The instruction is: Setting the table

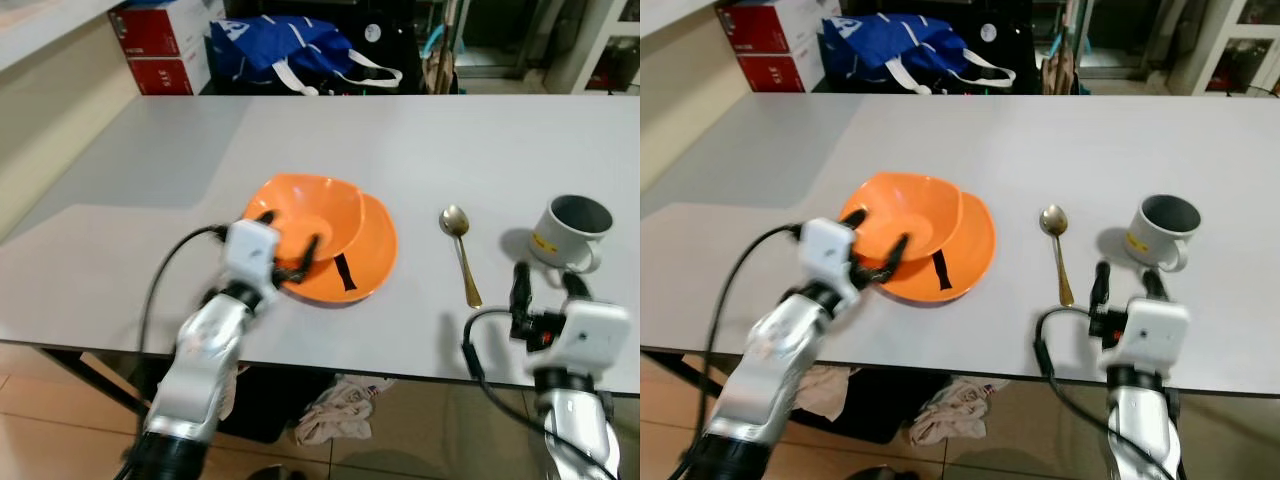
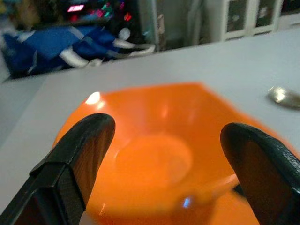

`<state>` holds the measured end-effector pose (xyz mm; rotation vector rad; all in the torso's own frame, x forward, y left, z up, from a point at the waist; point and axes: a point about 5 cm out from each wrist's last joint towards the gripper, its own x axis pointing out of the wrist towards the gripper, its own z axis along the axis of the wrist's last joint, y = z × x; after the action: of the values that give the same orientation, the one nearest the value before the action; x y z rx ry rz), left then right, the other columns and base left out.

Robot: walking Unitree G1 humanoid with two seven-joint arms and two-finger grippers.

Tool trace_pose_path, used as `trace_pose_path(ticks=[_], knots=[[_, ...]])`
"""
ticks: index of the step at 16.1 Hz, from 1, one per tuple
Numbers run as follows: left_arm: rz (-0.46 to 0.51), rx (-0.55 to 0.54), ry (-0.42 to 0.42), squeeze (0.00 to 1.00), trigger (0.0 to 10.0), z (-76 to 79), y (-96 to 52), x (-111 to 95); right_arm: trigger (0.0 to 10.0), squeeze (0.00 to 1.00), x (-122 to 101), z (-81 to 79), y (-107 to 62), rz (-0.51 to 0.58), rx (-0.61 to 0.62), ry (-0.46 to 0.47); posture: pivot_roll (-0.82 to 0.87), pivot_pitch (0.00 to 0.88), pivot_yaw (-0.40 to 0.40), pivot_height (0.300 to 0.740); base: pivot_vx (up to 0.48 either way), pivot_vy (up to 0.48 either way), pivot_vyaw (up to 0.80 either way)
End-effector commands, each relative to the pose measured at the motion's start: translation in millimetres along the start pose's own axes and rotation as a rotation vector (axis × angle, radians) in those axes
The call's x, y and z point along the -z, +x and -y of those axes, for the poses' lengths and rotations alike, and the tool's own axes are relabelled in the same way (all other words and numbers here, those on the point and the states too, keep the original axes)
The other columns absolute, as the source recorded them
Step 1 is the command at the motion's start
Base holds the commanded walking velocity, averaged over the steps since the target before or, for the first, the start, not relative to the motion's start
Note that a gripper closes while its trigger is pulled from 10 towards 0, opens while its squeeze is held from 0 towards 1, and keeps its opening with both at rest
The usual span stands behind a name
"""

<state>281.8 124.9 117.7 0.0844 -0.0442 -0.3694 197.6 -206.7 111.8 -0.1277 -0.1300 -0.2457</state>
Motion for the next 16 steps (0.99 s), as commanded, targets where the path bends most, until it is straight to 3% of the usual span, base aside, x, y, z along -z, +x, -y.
trace_pose_path(ticks=[1, 3, 7, 11, 16], knots=[[-0.002, -0.016, -0.003, 0.00, 10.0, -3.6, -7.1, 5, 10.0, 0.00, 4, -2.2, -3.5, -0.011, -0.016, 0.005, -0.04, 0.000, 0.093, 0.740, 0.000, 0.000, 0.00], [0.004, 0.018, 0.018, 0.00, 10.0, -0.2, -14.7, 5, 10.0, 0.00, 7, -4.3, -6.1, -0.027, -0.036, 0.011, -0.04, 0.000, 0.098, 0.740, 0.000, 0.000, 0.00], [-0.031, 0.012, -0.056, 0.00, 10.0, 6.2, -3.7, 0, 10.0, 0.00, 5, -7.4, 8.2, -0.006, -0.048, 0.012, -0.04, 0.000, 0.107, 0.740, 0.000, 0.000, 0.00], [-0.025, 0.033, -0.057, 0.00, 10.0, 8.5, 6.0, -2, 10.0, 0.00, 9, -7.0, 19.1, -0.019, -0.062, 0.020, -0.04, 0.000, 0.103, 0.740, 0.000, 0.000, 0.00], [0.000, 0.054, -0.072, 0.00, 10.0, 10.8, 8.1, -7, 10.0, 0.00, 14, -12.5, 22.4, -0.034, -0.079, 0.032, -0.03, 0.000, 0.098, 0.740, 0.000, 0.067, 0.00]])
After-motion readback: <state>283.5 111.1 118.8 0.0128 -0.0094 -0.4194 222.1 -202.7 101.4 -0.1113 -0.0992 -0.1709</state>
